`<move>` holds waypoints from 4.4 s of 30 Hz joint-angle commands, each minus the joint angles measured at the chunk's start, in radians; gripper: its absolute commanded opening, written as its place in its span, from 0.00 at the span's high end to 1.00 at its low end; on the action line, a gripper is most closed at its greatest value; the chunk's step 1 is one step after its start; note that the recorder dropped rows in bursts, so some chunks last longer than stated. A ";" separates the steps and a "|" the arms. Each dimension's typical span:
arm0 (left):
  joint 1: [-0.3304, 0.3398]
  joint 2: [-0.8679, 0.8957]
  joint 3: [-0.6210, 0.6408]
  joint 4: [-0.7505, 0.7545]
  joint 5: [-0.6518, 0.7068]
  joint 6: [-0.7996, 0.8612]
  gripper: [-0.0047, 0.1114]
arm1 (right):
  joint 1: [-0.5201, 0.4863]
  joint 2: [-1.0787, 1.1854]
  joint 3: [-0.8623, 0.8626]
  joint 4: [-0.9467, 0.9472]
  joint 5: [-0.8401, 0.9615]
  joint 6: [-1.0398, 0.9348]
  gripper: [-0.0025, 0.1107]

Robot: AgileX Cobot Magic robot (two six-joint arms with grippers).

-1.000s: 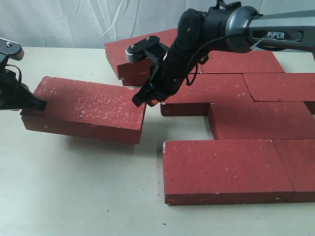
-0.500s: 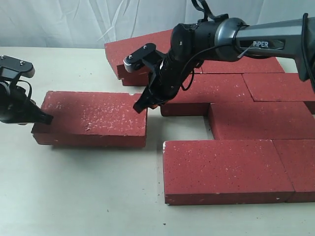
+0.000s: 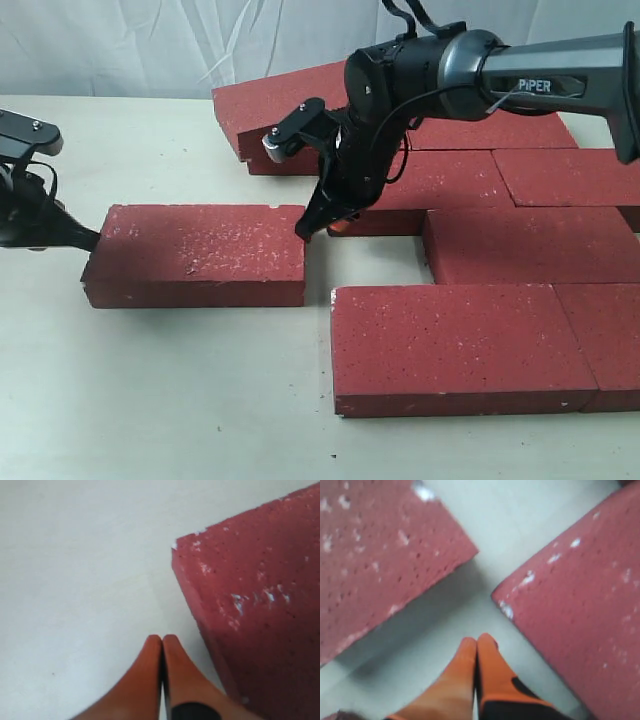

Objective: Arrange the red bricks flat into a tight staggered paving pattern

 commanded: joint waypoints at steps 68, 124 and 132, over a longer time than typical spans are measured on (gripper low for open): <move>0.001 0.121 -0.151 -0.082 0.256 0.022 0.96 | -0.003 0.008 -0.007 0.079 0.024 -0.084 0.99; 0.003 0.121 -0.151 -0.106 0.210 -0.004 0.96 | -0.003 -0.067 -0.049 0.070 -0.244 -0.084 0.99; 0.003 0.121 -0.151 -0.099 0.214 -0.004 0.96 | 0.002 0.046 -0.200 0.063 -0.044 -0.101 0.99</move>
